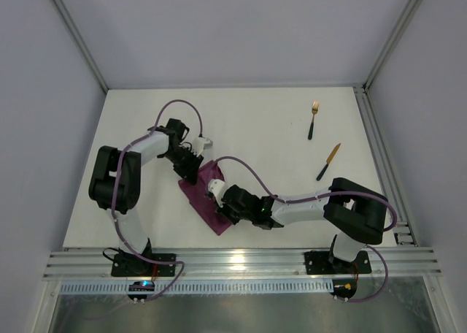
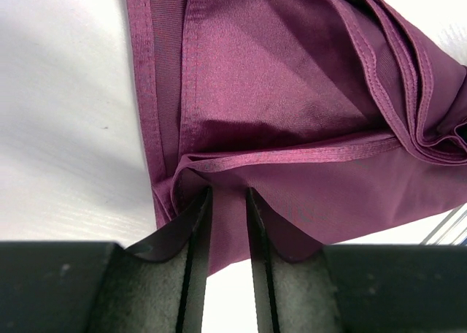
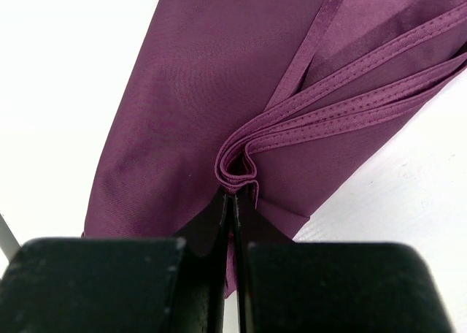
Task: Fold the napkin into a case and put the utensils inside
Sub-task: Fold the 2/3-rectangle-folded napkin at the center of the board.
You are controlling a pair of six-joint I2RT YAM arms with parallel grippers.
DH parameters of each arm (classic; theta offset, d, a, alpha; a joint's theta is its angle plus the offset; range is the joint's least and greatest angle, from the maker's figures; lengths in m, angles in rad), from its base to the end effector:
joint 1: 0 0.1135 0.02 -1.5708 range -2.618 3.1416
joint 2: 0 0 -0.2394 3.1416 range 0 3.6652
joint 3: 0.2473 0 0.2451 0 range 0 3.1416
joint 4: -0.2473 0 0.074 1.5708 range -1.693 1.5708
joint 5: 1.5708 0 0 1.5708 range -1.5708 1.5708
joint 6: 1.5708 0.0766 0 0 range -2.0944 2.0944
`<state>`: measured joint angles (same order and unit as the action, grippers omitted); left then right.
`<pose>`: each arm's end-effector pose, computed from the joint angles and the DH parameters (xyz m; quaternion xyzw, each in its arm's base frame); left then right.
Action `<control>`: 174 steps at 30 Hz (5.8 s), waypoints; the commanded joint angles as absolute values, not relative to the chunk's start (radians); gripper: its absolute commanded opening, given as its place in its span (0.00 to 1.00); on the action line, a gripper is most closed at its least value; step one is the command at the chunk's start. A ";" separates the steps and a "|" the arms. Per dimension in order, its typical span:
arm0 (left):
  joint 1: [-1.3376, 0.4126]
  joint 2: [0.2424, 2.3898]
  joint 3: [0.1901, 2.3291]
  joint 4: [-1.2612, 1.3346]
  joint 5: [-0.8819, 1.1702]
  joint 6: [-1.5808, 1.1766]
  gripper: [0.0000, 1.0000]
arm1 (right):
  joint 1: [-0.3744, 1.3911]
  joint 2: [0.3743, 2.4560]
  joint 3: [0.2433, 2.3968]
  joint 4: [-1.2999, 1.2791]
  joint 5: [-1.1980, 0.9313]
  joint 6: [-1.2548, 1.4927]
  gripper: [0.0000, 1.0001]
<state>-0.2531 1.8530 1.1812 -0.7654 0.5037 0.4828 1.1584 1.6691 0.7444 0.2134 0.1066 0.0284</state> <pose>0.3091 -0.1181 0.1027 0.3631 0.8956 -0.2396 0.0927 0.1470 0.3158 0.1001 -0.4673 0.7786 0.1925 0.3720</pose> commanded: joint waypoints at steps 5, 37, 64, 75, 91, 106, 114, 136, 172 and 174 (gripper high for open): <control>-0.242 1.832 1.272 -0.814 0.442 0.505 0.31 | 1.161 1.698 0.736 0.152 0.146 0.040 0.04; -0.295 1.956 1.190 -0.920 0.637 0.457 0.24 | 1.221 1.606 0.721 0.224 0.351 -0.138 0.08; -0.295 1.967 1.173 -0.850 0.629 0.399 0.20 | 1.437 1.588 0.600 0.428 0.508 -0.383 0.08; -0.290 1.925 1.177 -0.850 0.649 0.406 0.23 | 1.459 1.660 0.607 0.362 0.436 -0.365 0.08; -0.224 1.801 1.316 -1.003 0.712 0.454 0.38 | 1.450 1.706 0.598 0.376 0.402 -0.308 0.06; -0.296 1.894 1.451 -0.756 0.474 0.215 0.50 | 1.434 1.729 0.598 0.394 0.360 -0.313 0.06; -0.321 2.020 1.529 -0.742 0.406 0.187 0.50 | 1.427 1.729 0.601 0.387 0.344 -0.307 0.06; -0.353 1.982 1.453 -0.764 0.554 0.202 0.48 | 1.402 1.741 0.617 0.351 0.345 -0.288 0.05; -0.325 1.875 1.350 -0.773 0.517 0.285 0.00 | 1.382 1.390 0.733 0.112 0.135 -0.176 0.51; -0.325 1.870 1.341 -0.773 0.526 0.290 0.01 | 1.364 1.378 0.741 0.158 0.044 -0.154 0.53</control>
